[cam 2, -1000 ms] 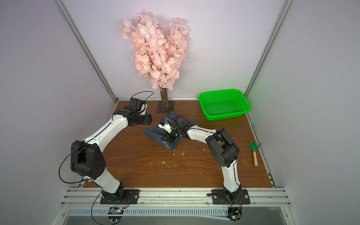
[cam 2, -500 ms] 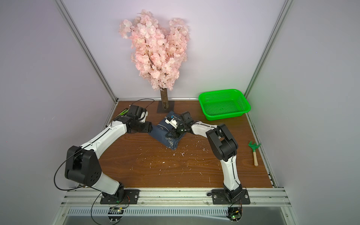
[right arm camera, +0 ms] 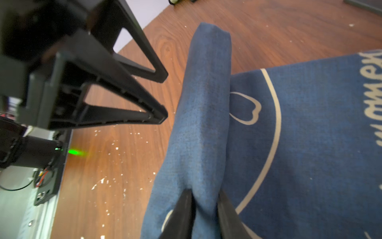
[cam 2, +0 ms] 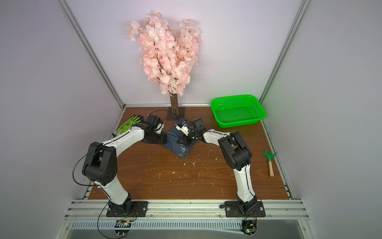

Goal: Roll up the pillowcase
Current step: Roll the pillowcase at the center of the board.

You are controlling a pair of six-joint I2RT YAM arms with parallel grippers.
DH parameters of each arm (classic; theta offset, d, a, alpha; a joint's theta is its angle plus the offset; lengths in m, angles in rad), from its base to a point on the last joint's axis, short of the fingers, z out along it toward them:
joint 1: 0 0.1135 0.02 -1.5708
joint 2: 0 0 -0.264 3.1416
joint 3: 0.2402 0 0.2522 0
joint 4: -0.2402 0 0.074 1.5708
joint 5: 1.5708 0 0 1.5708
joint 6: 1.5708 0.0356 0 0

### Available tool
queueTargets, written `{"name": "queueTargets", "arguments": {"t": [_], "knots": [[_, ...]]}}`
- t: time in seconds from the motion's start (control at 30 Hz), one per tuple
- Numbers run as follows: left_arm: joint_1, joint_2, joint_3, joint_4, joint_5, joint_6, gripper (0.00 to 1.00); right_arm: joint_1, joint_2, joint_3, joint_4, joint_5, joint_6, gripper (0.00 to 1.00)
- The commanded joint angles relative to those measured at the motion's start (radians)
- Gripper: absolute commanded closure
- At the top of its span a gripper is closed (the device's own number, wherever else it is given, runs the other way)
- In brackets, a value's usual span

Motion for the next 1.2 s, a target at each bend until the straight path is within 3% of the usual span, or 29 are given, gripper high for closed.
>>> {"name": "queueTargets", "arguments": {"t": [0.0, 0.37, 0.6, 0.8, 0.93, 1.17], "knots": [[0.005, 0.042, 0.056, 0.032, -0.002, -0.015, 0.34, 0.002, 0.012, 0.027, -0.003, 0.042, -0.048, 0.75], [0.051, 0.144, 0.109, 0.058, 0.017, -0.016, 0.35, 0.002, 0.005, 0.011, -0.019, 0.122, -0.089, 0.74], [0.072, 0.2, 0.143, 0.055, 0.031, -0.008, 0.35, 0.005, -0.039, -0.035, -0.007, 0.165, -0.092, 0.67], [0.074, 0.253, 0.181, 0.022, 0.014, 0.025, 0.37, 0.042, -0.179, -0.129, 0.024, 0.384, -0.144, 0.57], [0.076, 0.28, 0.207, -0.012, -0.033, 0.054, 0.38, 0.116, -0.262, -0.17, 0.016, 0.596, -0.215, 0.52], [0.075, 0.313, 0.218, -0.033, -0.065, 0.055, 0.39, 0.244, -0.287, -0.227, 0.072, 0.694, -0.311, 0.57]]}}
